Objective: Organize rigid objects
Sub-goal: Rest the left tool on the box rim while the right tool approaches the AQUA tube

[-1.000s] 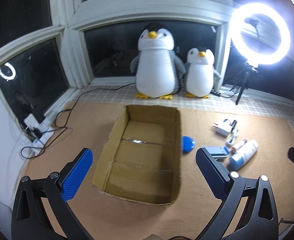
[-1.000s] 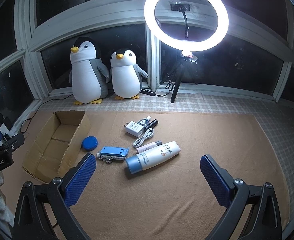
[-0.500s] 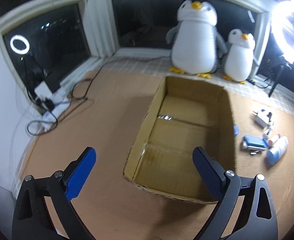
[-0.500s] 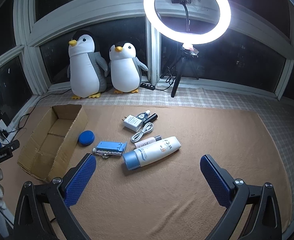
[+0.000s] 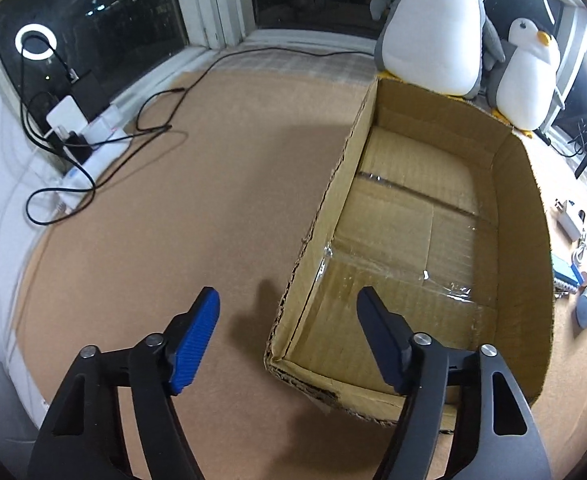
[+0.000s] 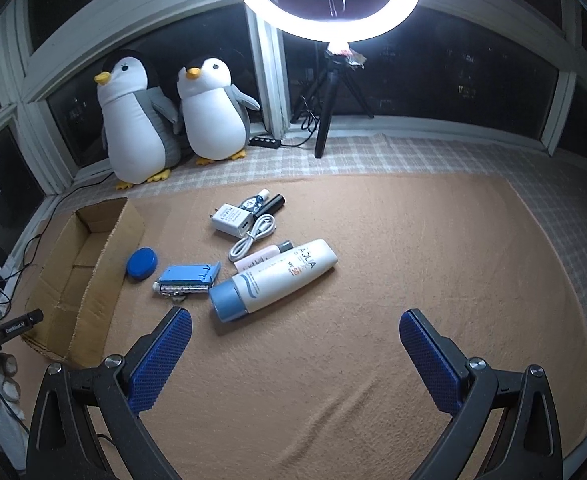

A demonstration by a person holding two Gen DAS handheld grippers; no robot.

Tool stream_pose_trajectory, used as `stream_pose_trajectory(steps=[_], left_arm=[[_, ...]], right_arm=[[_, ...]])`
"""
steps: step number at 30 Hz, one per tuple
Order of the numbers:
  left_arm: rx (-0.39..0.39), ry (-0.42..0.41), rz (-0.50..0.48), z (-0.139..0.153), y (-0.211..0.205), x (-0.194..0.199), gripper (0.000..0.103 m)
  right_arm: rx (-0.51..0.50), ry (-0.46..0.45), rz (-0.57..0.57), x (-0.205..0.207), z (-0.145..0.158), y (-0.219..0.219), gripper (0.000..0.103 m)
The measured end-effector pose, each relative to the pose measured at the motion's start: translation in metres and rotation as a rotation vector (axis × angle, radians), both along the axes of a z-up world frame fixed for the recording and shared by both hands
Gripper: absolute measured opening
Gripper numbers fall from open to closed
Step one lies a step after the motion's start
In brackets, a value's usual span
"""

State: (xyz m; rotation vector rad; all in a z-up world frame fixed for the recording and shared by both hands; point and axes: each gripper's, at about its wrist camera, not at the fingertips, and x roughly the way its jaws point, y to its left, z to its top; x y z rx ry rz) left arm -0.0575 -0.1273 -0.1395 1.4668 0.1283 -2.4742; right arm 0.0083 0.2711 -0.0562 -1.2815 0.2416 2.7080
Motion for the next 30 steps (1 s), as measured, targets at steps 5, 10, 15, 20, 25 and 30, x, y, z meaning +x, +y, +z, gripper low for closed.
stream_pose_trajectory(steps=[5, 10, 15, 20, 25, 30], left_arm=[[0.013, -0.015, 0.000, -0.006, -0.003, -0.003, 0.060], [0.027, -0.039, -0.003, -0.013, -0.004, -0.006, 0.042], [0.031, -0.058, -0.010, -0.021, -0.003, -0.005, 0.030], [0.026, -0.056, -0.014, -0.024, -0.001, -0.003, 0.026], [0.022, -0.054, -0.020, -0.024, 0.000, -0.003, 0.026], [0.022, -0.049, -0.016, -0.024, 0.001, -0.003, 0.026]], right_arm=[[-0.020, -0.029, -0.010, -0.005, -0.010, 0.003, 0.103], [-0.047, -0.050, -0.020, -0.012, -0.016, 0.005, 0.103], [-0.074, -0.075, -0.049, -0.025, -0.024, 0.007, 0.103], [-0.142, -0.130, -0.092, -0.048, -0.041, 0.011, 0.103], [-0.222, -0.190, -0.134, -0.071, -0.061, 0.016, 0.103], [-0.229, -0.238, -0.163, -0.089, -0.076, 0.018, 0.102]])
